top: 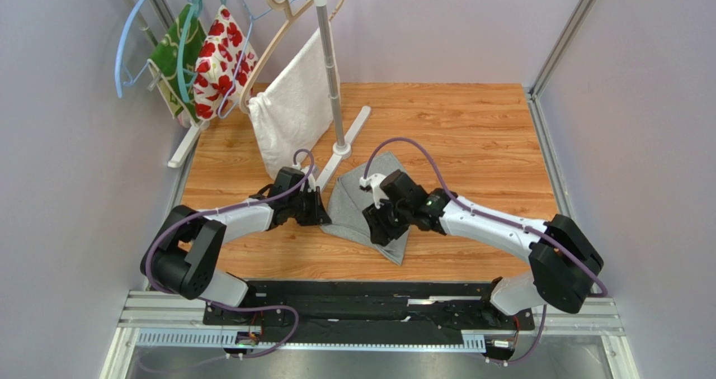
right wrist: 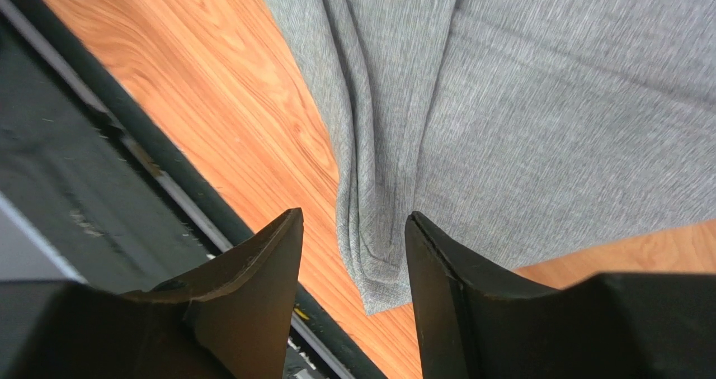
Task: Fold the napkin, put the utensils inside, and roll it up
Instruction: Roll the napkin with the utensil
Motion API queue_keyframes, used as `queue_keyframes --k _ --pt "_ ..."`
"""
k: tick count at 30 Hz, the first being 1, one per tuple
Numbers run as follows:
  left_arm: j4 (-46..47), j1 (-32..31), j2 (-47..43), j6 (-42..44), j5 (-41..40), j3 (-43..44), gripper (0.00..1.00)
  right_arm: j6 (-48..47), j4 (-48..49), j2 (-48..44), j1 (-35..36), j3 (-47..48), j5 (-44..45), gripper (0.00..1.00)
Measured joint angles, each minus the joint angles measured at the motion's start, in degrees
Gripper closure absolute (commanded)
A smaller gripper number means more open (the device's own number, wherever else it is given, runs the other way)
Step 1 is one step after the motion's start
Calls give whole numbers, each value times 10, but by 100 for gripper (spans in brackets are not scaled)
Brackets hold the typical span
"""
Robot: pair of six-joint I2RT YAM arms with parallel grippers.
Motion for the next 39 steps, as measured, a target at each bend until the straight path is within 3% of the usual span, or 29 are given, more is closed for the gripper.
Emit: queue_keyframes --k 8,18,26,32,39 --pt "-25 1 13 1 0 19 100 19 9 -21 119 -51 190 48" --pt "-50 5 19 3 -1 35 100 21 8 -6 195 -53 278 55" --pt "-53 9 20 7 0 35 100 28 5 37 206 -55 297 69" --pt "-62 13 24 11 0 43 100 36 -7 75 203 -42 295 91" --pt "-85 16 31 31 -12 61 100 32 -6 70 132 -35 163 100"
